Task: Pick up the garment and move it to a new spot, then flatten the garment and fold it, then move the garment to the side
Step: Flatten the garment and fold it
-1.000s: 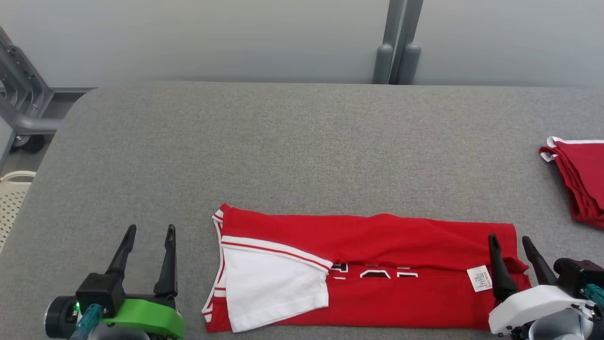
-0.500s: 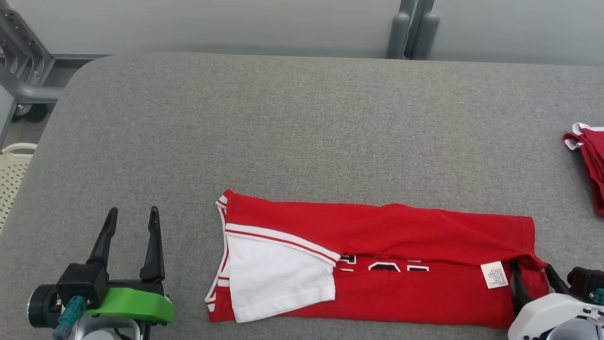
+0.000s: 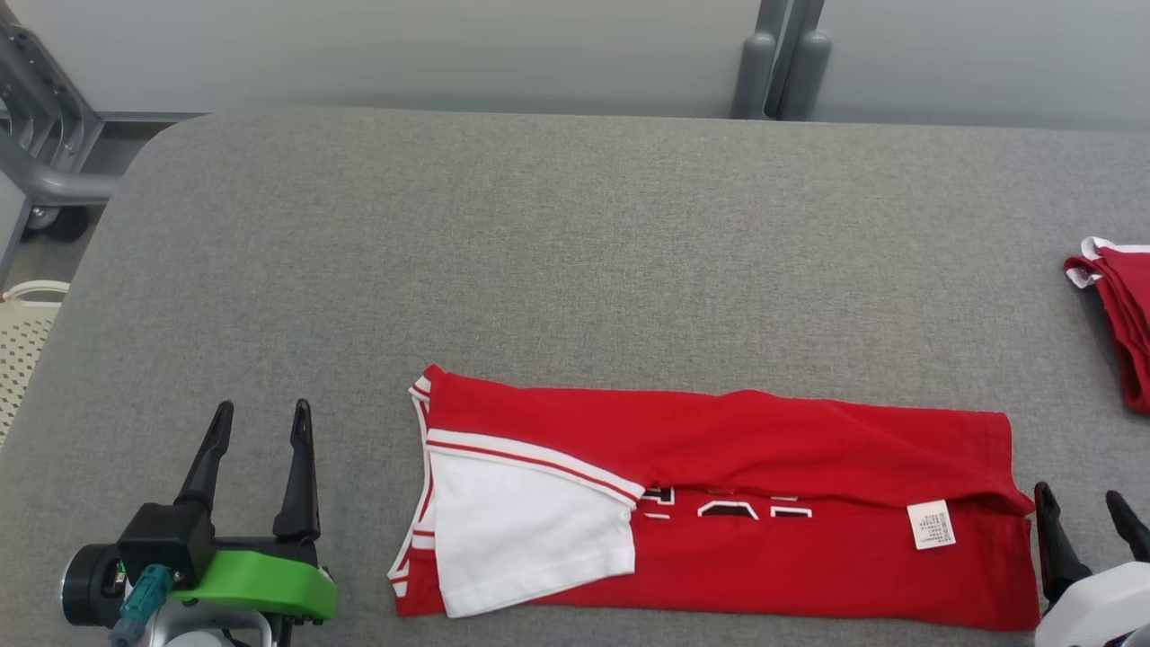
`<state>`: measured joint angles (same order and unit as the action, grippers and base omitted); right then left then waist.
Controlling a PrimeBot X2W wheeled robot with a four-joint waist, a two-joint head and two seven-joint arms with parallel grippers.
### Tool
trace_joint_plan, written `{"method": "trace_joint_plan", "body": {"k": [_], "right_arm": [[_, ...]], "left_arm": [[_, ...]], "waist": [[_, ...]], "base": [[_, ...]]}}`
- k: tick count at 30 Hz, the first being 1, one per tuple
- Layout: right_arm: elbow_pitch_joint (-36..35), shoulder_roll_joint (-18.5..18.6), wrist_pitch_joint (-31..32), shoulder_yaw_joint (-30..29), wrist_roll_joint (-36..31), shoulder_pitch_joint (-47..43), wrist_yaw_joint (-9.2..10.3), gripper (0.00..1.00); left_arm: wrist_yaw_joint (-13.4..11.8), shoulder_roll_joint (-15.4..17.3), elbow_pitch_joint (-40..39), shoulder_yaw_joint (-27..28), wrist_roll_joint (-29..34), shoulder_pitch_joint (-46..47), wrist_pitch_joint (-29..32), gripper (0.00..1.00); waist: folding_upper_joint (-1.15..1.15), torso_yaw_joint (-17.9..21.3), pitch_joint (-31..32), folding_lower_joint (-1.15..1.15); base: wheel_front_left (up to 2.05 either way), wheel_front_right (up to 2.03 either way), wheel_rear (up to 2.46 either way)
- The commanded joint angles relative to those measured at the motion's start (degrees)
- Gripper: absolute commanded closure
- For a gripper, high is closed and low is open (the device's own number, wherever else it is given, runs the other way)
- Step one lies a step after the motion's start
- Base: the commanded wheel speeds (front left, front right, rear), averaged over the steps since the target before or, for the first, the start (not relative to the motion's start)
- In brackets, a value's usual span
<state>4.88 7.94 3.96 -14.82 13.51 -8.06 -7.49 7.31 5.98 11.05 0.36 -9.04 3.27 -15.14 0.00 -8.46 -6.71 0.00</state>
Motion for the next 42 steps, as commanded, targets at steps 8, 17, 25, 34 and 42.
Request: {"method": "trace_joint_plan", "body": {"k": [8, 17, 25, 34, 42], "right_arm": [[-3.6, -1.1, 2.4, -0.8, -0.6, 1.3, 0.01, 0.00], [1.5, -3.0, 3.7, -1.1, -3.6, 2.6, 0.01, 0.00], [4.1, -4.2, 2.8, -1.8, -4.6, 3.7, 0.01, 0.00], [9.8, -4.6, 4.5, -1.0, -4.1, 5.8, 0.01, 0.18], [13.1, -4.3, 6.1, -0.1, -3.6, 7.3, 0.05, 1.00]], "left_arm": [[0.2, -0.2, -0.2, -0.1, 0.0, 0.2, 0.0, 0.00], [0.2, 0.1, -0.1, -0.7, -0.8, 1.2, 0.0, 0.00], [0.2, 0.3, -0.3, 0.1, -0.9, 1.4, 0.0, 0.00], [0.2, 0.6, -0.2, -0.7, -1.3, 2.1, 0.0, 0.00], [0.2, 0.8, 0.0, -0.7, -1.4, 2.2, 0.0, 0.00]], "waist": [[0.00, 0.6, -0.4, 0.00], [0.00, -0.5, -1.8, 0.00], [0.00, -0.6, -2.7, 0.00], [0.00, -0.8, -3.3, 0.00], [0.00, -1.0, -3.5, 0.00]], "base": [[0.00, 0.00, 0.00], [0.00, 0.00, 0.00], [0.00, 0.00, 0.00], [0.00, 0.00, 0.00], [0.00, 0.00, 0.00]]}}
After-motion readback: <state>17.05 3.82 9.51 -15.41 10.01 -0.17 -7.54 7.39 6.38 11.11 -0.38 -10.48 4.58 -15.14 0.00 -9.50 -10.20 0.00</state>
